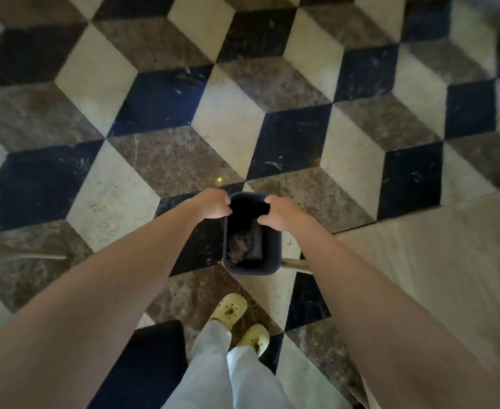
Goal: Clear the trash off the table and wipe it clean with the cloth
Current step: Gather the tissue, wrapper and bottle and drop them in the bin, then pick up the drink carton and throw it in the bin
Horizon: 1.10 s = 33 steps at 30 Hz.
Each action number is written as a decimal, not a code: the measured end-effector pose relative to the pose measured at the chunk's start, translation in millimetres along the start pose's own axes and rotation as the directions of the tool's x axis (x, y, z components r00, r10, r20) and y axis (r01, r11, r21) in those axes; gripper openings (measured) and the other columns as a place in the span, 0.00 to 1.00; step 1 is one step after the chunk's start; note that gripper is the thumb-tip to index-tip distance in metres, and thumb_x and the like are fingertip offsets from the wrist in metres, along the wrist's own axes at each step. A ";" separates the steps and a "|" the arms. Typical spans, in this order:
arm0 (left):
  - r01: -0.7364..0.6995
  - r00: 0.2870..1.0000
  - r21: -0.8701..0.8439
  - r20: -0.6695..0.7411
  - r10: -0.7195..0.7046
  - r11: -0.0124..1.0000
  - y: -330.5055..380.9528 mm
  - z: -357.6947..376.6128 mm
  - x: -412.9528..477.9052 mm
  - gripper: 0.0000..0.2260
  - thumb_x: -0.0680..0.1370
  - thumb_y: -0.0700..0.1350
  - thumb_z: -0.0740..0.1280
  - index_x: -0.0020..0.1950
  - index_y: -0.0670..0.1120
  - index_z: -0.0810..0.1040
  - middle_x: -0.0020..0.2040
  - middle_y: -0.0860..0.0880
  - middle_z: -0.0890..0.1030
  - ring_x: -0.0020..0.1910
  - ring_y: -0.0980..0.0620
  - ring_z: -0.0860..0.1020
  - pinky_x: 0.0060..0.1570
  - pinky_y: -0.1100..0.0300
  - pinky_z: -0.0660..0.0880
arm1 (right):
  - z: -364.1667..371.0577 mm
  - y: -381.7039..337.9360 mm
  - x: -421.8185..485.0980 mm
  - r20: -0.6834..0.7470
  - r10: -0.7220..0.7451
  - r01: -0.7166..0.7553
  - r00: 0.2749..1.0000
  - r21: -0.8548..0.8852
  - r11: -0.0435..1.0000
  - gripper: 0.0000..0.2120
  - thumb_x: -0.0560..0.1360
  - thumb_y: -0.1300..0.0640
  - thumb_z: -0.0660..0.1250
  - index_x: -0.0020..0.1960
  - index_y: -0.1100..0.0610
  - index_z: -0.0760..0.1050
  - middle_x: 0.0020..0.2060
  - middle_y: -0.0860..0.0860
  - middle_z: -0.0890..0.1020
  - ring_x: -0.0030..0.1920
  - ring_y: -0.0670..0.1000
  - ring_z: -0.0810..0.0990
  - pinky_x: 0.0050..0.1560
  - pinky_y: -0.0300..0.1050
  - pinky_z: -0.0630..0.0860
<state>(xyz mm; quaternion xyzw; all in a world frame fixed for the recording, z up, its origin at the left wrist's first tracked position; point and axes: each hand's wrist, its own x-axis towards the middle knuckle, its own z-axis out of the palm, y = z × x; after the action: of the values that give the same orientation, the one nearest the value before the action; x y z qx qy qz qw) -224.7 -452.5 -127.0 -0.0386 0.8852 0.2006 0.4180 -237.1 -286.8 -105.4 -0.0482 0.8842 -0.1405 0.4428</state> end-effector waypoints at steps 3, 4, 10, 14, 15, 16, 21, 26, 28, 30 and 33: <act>-0.072 0.997 0.056 -0.011 0.072 0.996 32.3 -41.9 -34.6 0.17 0.78 0.46 0.62 0.65 0.42 0.75 0.64 0.43 0.77 0.62 0.44 0.75 0.59 0.56 0.70 | -37.7 -13.7 -49.9 -0.073 -0.079 0.082 0.994 0.039 0.996 0.29 0.77 0.54 0.63 0.74 0.61 0.57 0.72 0.58 0.65 0.70 0.58 0.66 0.65 0.48 0.66; -0.106 0.994 0.076 -0.027 0.108 0.991 45.2 -54.9 -44.0 0.17 0.78 0.45 0.62 0.65 0.42 0.75 0.64 0.43 0.77 0.63 0.44 0.75 0.60 0.56 0.70 | -48.0 -14.4 -65.5 -0.100 -0.095 0.102 0.990 0.063 0.993 0.28 0.77 0.54 0.63 0.73 0.61 0.59 0.71 0.58 0.66 0.70 0.58 0.66 0.65 0.48 0.66; -0.305 0.940 0.098 -0.128 0.316 0.947 130.6 -96.8 -76.7 0.20 0.75 0.49 0.67 0.66 0.46 0.73 0.66 0.47 0.75 0.64 0.47 0.74 0.63 0.56 0.68 | -93.8 31.3 -152.8 -0.260 -0.039 0.084 0.965 0.163 0.983 0.26 0.77 0.52 0.63 0.73 0.58 0.61 0.70 0.56 0.69 0.68 0.56 0.70 0.65 0.48 0.69; -0.443 0.893 0.076 -0.046 0.447 0.893 218.9 -87.4 -93.3 0.20 0.76 0.50 0.67 0.67 0.49 0.72 0.65 0.49 0.76 0.61 0.50 0.75 0.57 0.60 0.70 | -111.0 100.0 -212.4 -0.381 0.105 0.005 0.918 0.279 0.960 0.22 0.79 0.51 0.60 0.71 0.58 0.64 0.68 0.56 0.71 0.67 0.56 0.71 0.67 0.47 0.68; -0.468 0.882 0.084 -0.011 0.471 0.880 243.2 -81.7 -96.3 0.20 0.75 0.50 0.67 0.66 0.49 0.72 0.65 0.49 0.75 0.61 0.50 0.75 0.57 0.61 0.71 | -114.7 117.4 -227.1 -0.397 0.136 -0.017 0.908 0.289 0.957 0.21 0.79 0.52 0.59 0.70 0.58 0.65 0.68 0.56 0.71 0.67 0.55 0.70 0.66 0.46 0.67; -0.491 0.871 0.090 0.028 0.491 0.866 267.9 -75.2 -98.9 0.20 0.75 0.50 0.67 0.66 0.50 0.72 0.65 0.50 0.75 0.60 0.50 0.76 0.58 0.60 0.72 | -117.9 135.5 -240.0 -0.396 0.166 -0.048 0.903 0.292 0.955 0.20 0.80 0.54 0.58 0.70 0.58 0.65 0.68 0.56 0.70 0.67 0.55 0.69 0.66 0.45 0.65; -0.598 0.801 0.266 0.164 0.575 0.756 385.7 -37.7 -113.7 0.21 0.75 0.52 0.67 0.67 0.50 0.72 0.66 0.49 0.75 0.62 0.49 0.74 0.57 0.60 0.69 | -126.0 235.2 -284.2 -0.315 0.309 -0.210 0.897 0.311 0.927 0.25 0.77 0.46 0.60 0.71 0.53 0.63 0.69 0.51 0.69 0.69 0.52 0.67 0.69 0.46 0.64; -0.648 0.755 0.303 0.134 0.642 0.699 482.2 -2.0 -117.5 0.27 0.74 0.52 0.68 0.71 0.50 0.66 0.68 0.48 0.73 0.63 0.50 0.74 0.55 0.60 0.68 | -145.0 315.6 -322.1 -0.333 0.367 -0.252 0.869 0.340 0.906 0.24 0.77 0.47 0.61 0.71 0.53 0.64 0.67 0.52 0.71 0.67 0.54 0.69 0.66 0.46 0.64; -0.669 0.733 0.307 0.120 0.669 0.677 516.8 14.1 -114.2 0.31 0.74 0.53 0.68 0.74 0.49 0.61 0.70 0.48 0.71 0.65 0.48 0.72 0.57 0.59 0.70 | -154.8 342.7 -331.4 -0.369 0.381 -0.242 0.848 0.370 0.897 0.24 0.78 0.49 0.61 0.71 0.55 0.64 0.67 0.53 0.71 0.68 0.54 0.68 0.67 0.45 0.62; -0.676 0.727 0.270 0.095 0.680 0.686 545.5 30.4 -107.3 0.33 0.75 0.54 0.66 0.76 0.48 0.55 0.74 0.48 0.66 0.69 0.47 0.69 0.62 0.56 0.69 | -163.3 368.5 -333.9 -0.389 0.406 -0.238 0.827 0.412 0.880 0.24 0.78 0.50 0.61 0.70 0.58 0.65 0.68 0.54 0.70 0.68 0.54 0.68 0.66 0.44 0.62; -0.647 0.744 0.238 -0.012 0.668 0.724 575.2 51.7 -92.4 0.37 0.74 0.55 0.66 0.77 0.47 0.51 0.74 0.45 0.65 0.70 0.45 0.68 0.64 0.52 0.69 | -170.3 400.4 -326.1 -0.423 0.479 -0.210 0.769 0.541 0.815 0.27 0.77 0.49 0.62 0.71 0.59 0.63 0.69 0.55 0.69 0.68 0.56 0.69 0.65 0.47 0.66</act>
<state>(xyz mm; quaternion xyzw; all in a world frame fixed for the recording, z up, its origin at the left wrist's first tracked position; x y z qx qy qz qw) -263.2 85.6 99.0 0.3144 0.8767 0.2351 0.2779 -160.5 199.4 125.8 0.2689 0.9050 -0.2683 0.1918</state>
